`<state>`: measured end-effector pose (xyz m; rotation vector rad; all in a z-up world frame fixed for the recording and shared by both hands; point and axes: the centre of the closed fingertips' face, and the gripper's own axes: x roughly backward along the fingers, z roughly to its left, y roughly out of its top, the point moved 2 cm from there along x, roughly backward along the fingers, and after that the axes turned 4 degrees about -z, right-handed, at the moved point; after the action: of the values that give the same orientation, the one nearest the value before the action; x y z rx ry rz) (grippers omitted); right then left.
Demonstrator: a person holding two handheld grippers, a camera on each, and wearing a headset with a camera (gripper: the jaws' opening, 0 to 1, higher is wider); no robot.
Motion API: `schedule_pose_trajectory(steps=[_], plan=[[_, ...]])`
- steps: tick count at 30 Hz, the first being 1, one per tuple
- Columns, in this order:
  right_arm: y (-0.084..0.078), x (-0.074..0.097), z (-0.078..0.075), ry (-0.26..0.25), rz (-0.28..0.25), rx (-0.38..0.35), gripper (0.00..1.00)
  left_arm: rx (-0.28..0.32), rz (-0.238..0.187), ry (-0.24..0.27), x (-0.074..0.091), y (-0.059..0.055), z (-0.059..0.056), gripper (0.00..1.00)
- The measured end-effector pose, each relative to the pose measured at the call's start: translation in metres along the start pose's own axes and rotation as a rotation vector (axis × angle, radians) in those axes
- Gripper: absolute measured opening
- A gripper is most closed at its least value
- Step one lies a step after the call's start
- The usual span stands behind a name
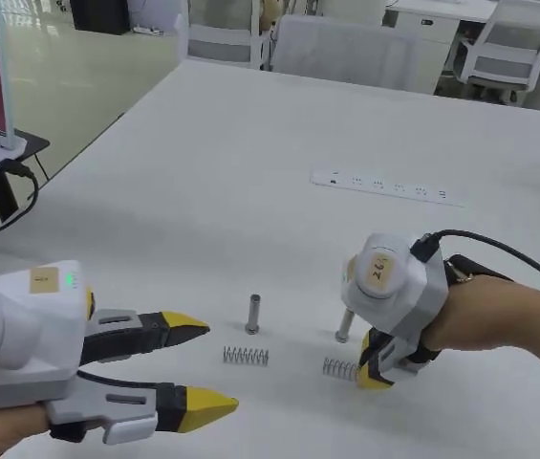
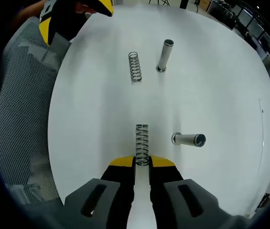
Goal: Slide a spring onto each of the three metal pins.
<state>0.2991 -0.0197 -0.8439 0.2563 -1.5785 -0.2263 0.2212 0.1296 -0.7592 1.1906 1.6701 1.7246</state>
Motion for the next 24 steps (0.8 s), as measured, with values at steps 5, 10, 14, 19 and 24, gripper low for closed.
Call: schedule_pose_trajectory(steps=[5, 10, 14, 19, 24], plan=[[0.000, 0.000, -0.002, -0.014, -0.006, 0.003, 0.08, -0.003, 0.003, -0.009, -0.002, 0.000, -0.002, 0.44], [0.000, 0.006, 0.001, -0.015, -0.011, 0.000, 0.08, -0.013, 0.012, -0.033, -0.008, 0.000, -0.007, 0.44], [0.003, 0.014, 0.006, -0.004, -0.019, -0.002, 0.08, -0.026, 0.022, -0.059, -0.015, 0.002, -0.012, 0.43], [0.006, 0.027, 0.014, 0.011, -0.028, -0.016, 0.08, -0.049, 0.029, -0.100, -0.027, 0.008, -0.017, 0.42], [0.007, 0.042, 0.021, 0.025, -0.050, -0.037, 0.08, -0.065, 0.041, -0.135, -0.040, 0.009, -0.019, 0.41]])
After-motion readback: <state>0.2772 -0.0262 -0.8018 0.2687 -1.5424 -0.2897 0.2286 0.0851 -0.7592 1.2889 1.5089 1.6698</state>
